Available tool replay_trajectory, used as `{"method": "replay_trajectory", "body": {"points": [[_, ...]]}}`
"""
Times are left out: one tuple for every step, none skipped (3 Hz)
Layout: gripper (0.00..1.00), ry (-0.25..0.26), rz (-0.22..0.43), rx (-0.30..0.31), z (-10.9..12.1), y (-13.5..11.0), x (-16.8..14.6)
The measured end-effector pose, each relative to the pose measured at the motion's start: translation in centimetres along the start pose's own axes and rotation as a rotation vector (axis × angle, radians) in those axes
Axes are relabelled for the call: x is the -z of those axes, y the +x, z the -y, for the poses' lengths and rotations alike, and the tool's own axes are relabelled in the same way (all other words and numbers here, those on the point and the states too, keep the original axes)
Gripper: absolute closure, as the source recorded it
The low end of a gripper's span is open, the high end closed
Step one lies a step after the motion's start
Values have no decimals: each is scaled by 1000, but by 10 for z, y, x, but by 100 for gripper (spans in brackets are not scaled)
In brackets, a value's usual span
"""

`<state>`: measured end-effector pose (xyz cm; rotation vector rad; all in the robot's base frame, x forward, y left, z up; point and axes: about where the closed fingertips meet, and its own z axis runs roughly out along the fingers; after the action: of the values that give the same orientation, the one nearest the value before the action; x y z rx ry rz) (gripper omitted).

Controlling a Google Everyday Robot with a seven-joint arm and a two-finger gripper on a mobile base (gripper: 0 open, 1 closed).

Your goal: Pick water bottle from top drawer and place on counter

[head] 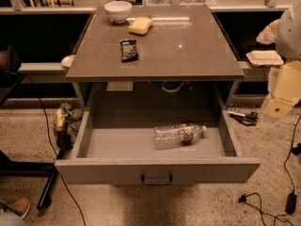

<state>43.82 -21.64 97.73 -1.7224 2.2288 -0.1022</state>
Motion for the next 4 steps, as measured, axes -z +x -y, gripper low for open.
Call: {"method": "replay_trajectory", "body": {"points": [[0, 0, 0, 0, 0, 0, 0], [0, -17, 2, 26, 2, -4, -9], [0, -80, 31, 84, 7, -16, -55], [0, -140, 78, 120, 14, -31, -106]]}}
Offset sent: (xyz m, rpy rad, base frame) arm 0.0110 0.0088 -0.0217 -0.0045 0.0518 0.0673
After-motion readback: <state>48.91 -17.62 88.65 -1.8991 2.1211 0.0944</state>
